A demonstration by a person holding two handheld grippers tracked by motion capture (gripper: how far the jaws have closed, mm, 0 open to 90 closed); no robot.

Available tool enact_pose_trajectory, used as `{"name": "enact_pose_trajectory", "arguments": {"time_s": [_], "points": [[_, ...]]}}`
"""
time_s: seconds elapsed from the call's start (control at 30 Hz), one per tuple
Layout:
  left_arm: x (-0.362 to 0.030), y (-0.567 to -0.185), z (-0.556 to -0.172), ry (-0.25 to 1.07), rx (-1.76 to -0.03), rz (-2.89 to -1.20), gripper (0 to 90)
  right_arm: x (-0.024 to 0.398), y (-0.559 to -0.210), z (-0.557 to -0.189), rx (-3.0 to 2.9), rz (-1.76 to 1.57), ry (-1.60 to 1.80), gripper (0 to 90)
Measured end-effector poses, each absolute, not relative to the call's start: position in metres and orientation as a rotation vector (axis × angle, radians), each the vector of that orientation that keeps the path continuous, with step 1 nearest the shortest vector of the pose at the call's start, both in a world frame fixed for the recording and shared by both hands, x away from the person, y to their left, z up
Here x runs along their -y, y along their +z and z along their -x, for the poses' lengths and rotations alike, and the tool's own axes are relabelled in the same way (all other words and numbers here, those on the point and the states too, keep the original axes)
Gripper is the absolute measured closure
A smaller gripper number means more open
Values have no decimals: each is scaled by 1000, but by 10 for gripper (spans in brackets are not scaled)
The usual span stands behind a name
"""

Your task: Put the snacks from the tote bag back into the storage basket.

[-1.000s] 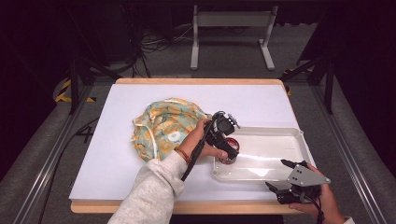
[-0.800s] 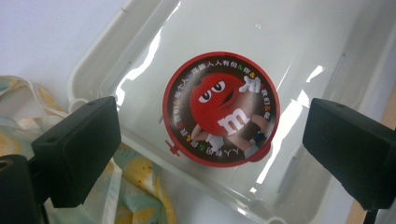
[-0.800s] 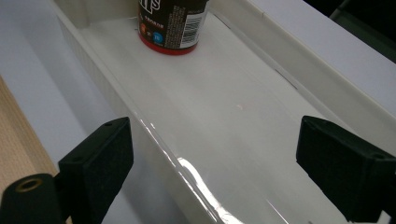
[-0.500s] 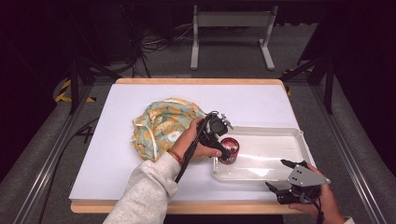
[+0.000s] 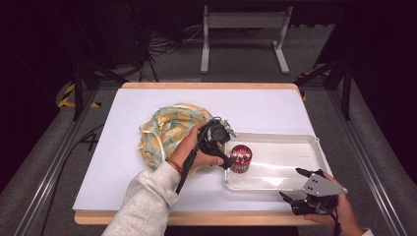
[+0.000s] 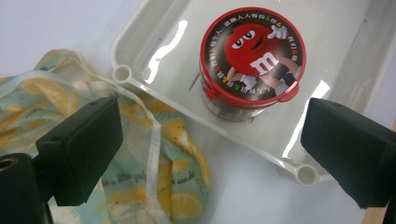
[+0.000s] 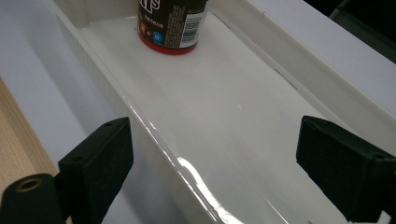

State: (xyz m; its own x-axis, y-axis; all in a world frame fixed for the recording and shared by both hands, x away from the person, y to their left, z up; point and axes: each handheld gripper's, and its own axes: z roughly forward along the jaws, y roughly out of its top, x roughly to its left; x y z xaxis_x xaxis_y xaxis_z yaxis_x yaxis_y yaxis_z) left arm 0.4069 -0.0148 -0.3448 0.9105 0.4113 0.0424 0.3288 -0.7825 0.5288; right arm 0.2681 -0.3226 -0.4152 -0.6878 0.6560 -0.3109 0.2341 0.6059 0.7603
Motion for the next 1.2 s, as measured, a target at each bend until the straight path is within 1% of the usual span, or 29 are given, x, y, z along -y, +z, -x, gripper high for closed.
{"name": "enact_pose_trajectory", "arguments": {"time_s": [0.17,0.67,1.2], "points": [[8,-346,-406,238,-537,-2526,77,322,-415,-268,-2251,-702,951,115],[-16,-349,-402,301,-564,-2558,77,322,-416,-268,-2258,-701,948,115],[-42,-357,-401,328,-609,-2545,66,321,-415,-268,-2258,-698,947,115]]}}
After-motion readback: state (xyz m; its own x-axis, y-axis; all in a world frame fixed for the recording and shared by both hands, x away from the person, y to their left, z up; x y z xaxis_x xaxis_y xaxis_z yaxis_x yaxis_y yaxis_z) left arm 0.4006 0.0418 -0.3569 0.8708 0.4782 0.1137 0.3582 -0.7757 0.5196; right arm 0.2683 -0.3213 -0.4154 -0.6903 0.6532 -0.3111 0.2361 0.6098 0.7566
